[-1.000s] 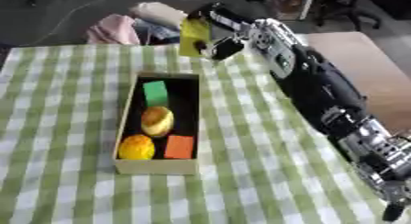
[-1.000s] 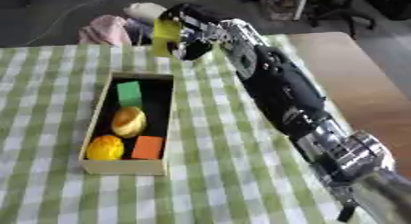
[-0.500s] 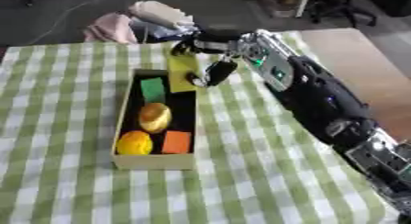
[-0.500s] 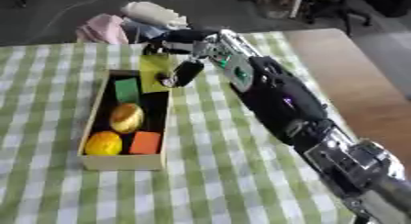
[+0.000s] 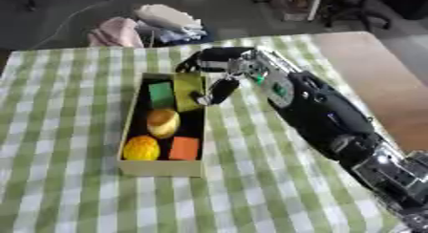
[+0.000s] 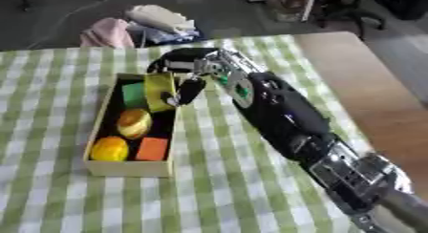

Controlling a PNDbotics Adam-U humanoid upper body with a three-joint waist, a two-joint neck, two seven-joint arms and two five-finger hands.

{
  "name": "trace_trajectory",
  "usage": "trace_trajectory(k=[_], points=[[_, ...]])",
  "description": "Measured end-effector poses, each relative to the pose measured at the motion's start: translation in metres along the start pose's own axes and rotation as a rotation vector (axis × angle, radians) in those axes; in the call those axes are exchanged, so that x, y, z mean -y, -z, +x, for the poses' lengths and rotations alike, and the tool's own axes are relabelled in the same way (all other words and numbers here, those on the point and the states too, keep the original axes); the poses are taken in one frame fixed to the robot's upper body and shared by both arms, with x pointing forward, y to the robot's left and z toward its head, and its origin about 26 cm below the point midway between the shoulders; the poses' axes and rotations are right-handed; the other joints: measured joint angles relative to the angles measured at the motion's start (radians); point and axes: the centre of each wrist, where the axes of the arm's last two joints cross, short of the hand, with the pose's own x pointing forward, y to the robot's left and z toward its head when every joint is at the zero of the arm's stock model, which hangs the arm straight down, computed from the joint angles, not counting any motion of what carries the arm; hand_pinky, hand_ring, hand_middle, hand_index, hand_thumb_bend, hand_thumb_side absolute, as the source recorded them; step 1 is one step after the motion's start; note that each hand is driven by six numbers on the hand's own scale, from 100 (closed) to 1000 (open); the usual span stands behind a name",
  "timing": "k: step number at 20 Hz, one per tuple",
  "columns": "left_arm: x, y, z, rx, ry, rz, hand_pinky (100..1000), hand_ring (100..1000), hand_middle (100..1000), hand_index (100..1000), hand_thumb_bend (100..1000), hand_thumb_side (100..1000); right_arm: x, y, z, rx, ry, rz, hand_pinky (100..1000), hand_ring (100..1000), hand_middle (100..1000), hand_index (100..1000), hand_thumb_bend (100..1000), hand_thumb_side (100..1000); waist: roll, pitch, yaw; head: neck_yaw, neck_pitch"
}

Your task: Pick up objects on the table and place them in the box.

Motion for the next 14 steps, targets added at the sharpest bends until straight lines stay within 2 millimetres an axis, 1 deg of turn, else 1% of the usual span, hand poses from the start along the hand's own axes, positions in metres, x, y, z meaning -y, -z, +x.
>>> trace_trajectory(k=[1, 3, 5, 7, 11, 12, 14], points=[[0.0, 0.0, 0.0, 0.0, 0.0, 0.0, 673, 614, 663, 804, 246, 647, 0.0, 0.001, 0.001, -0.011, -0.013, -0.012, 851, 832, 858, 988, 100, 279, 0.0, 0.0, 0.0, 0.0, 0.0], [0.0, 0.0, 0.0, -0.001, 0.0, 0.0, 673, 613, 662, 804, 247, 647, 0.001, 0.002, 0.002, -0.027, -0.037, -0.036, 870, 861, 920, 998, 100, 281, -0.001, 0.0, 0.0, 0.0, 0.0], [0.001, 0.0, 0.0, -0.001, -0.002, 0.001, 672, 613, 662, 804, 248, 647, 0.002, 0.002, 0.003, -0.041, -0.058, -0.052, 891, 891, 968, 1000, 100, 289, -0.004, 0.0, 0.0, 0.0, 0.0], [0.001, 0.0, 0.0, -0.002, -0.002, 0.001, 671, 613, 662, 804, 248, 647, 0.003, 0.002, 0.004, -0.049, -0.077, -0.057, 908, 915, 994, 1000, 100, 303, -0.005, -0.001, 0.0, 0.0, 0.0], [0.001, -0.002, -0.002, -0.009, -0.003, 0.002, 671, 612, 661, 804, 250, 647, 0.008, 0.001, 0.008, -0.049, -0.114, -0.05, 912, 922, 1000, 1000, 100, 292, -0.005, -0.006, -0.008, 0.002, 0.001], [0.001, -0.002, -0.002, -0.013, -0.003, 0.003, 670, 612, 661, 804, 250, 647, 0.009, 0.0, 0.009, -0.044, -0.117, -0.054, 906, 914, 996, 1000, 100, 279, -0.006, -0.007, -0.011, 0.003, 0.003], [0.001, -0.003, -0.003, -0.019, -0.003, 0.004, 669, 611, 667, 803, 251, 646, 0.012, -0.005, 0.011, -0.029, -0.109, -0.082, 869, 871, 958, 989, 100, 228, -0.008, -0.011, -0.019, 0.01, 0.009]])
